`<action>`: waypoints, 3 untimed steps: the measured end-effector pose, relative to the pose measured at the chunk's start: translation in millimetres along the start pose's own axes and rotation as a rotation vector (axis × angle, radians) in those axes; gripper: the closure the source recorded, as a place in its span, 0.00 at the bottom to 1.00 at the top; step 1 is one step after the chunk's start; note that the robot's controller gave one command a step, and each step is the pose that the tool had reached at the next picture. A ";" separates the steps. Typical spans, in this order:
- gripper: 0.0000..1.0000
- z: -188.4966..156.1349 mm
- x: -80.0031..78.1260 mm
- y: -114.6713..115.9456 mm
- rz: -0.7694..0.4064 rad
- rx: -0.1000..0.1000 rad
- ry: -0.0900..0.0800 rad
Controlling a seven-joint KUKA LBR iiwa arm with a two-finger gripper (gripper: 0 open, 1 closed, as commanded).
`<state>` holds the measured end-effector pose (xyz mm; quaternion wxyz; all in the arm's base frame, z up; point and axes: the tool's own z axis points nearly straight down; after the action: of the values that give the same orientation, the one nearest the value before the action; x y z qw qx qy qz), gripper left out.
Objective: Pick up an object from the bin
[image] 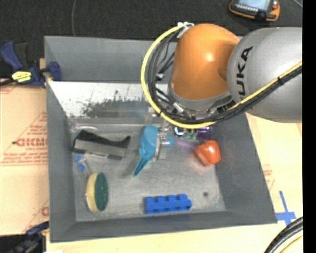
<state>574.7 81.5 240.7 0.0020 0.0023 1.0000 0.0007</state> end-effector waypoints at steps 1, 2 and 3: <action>1.00 0.0 0.0 0.0 0.000 0.000 0.000; 1.00 0.1 0.0 0.0 0.001 0.000 0.000; 1.00 60.4 -11.3 8.5 0.008 -0.001 -0.003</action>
Offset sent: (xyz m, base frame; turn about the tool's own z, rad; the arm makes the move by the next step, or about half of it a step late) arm 0.0000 0.0000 0.0000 0.0000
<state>586.2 90.0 180.4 0.0034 0.0064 1.0000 0.0012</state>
